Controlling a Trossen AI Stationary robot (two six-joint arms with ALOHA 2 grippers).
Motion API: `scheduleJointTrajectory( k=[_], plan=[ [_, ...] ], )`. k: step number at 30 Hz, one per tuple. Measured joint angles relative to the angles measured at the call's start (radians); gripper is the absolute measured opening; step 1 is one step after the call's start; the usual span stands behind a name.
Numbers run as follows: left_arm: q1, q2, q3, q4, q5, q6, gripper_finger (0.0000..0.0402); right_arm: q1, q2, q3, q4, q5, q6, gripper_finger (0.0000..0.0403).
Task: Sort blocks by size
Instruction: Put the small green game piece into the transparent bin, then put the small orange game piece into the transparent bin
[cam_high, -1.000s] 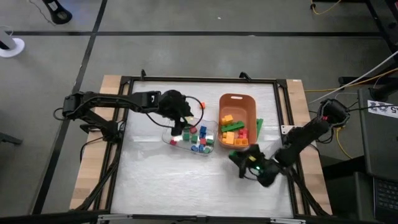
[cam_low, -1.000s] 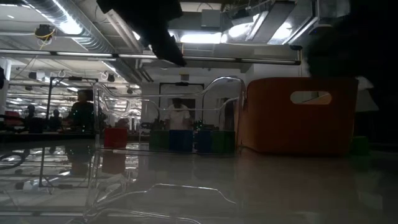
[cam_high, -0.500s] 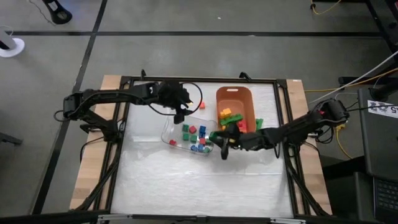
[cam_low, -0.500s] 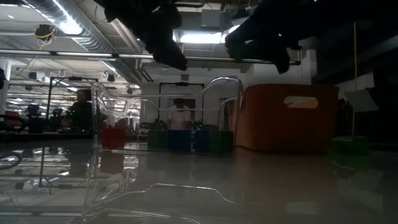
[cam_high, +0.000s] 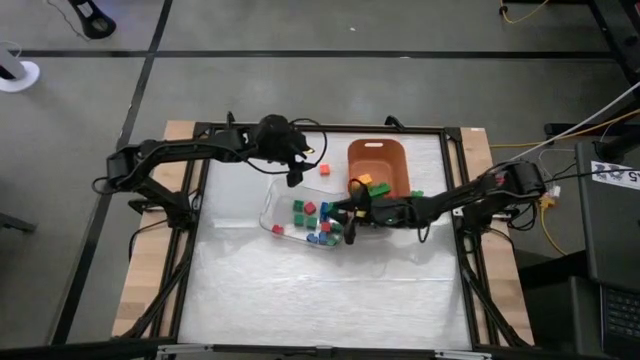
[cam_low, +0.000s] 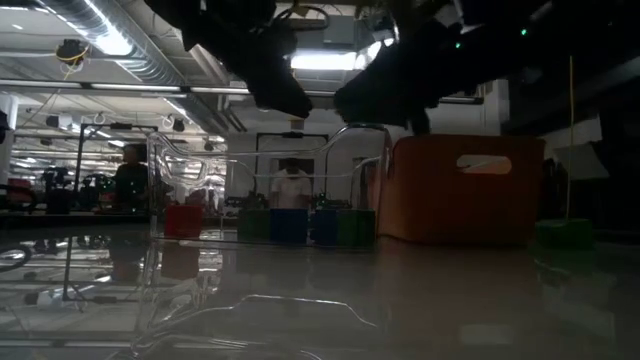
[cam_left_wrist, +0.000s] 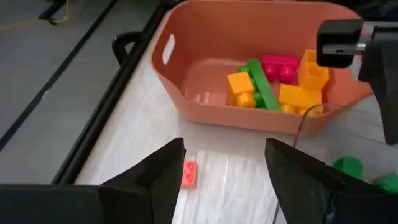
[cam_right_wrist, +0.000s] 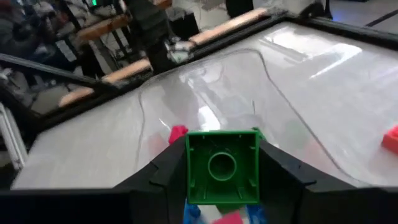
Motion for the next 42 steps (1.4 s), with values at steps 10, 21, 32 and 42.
scheduleJointTrajectory(
  k=[10,21,32,42],
  plan=[
    [0.034,0.036,0.000,-0.002,0.003,0.023,0.0210,-0.005,0.083,0.113,-0.116,-0.029,-0.076,0.0210],
    [0.070,0.201,0.000,0.189,0.004,0.022,0.0210,-0.002,0.012,0.299,-0.635,-0.010,-0.185,0.0269],
    [0.134,0.396,0.118,0.209,0.021,0.021,0.0210,-0.002,-0.031,0.498,-1.092,0.045,-0.181,0.0260],
    [0.118,0.527,0.234,0.015,0.065,0.082,0.0210,-0.002,-0.031,0.513,-1.175,0.069,-0.181,0.0260]
  ],
)
